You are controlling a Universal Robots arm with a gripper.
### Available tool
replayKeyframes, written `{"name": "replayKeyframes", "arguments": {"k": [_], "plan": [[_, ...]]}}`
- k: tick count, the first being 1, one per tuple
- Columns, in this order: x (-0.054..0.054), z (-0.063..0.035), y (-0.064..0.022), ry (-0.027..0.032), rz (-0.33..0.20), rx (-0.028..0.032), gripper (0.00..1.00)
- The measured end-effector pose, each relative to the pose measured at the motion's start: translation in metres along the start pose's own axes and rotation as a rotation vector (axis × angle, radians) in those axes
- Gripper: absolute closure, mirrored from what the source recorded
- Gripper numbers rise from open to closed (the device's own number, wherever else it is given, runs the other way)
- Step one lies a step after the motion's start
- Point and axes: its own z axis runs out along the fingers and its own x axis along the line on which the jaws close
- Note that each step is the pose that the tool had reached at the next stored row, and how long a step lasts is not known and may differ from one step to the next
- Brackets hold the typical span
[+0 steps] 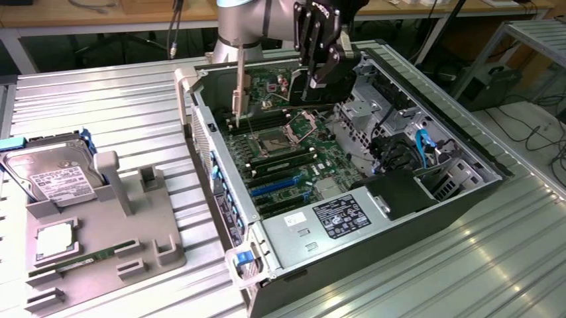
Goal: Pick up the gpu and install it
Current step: 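Insert the gpu into the slot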
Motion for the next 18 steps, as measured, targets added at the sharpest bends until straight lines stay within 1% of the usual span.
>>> {"name": "replayKeyframes", "arguments": {"k": [6, 15, 18], "plan": [[-0.0006, 0.0016, -0.0045, 0.0013, -0.020, 0.0004, 0.73], [-0.0007, 0.0037, -0.0054, 0.0035, -0.039, 0.0009, 0.73], [-0.0009, 0.0058, -0.0060, 0.0042, -0.049, 0.0010, 0.73]]}}
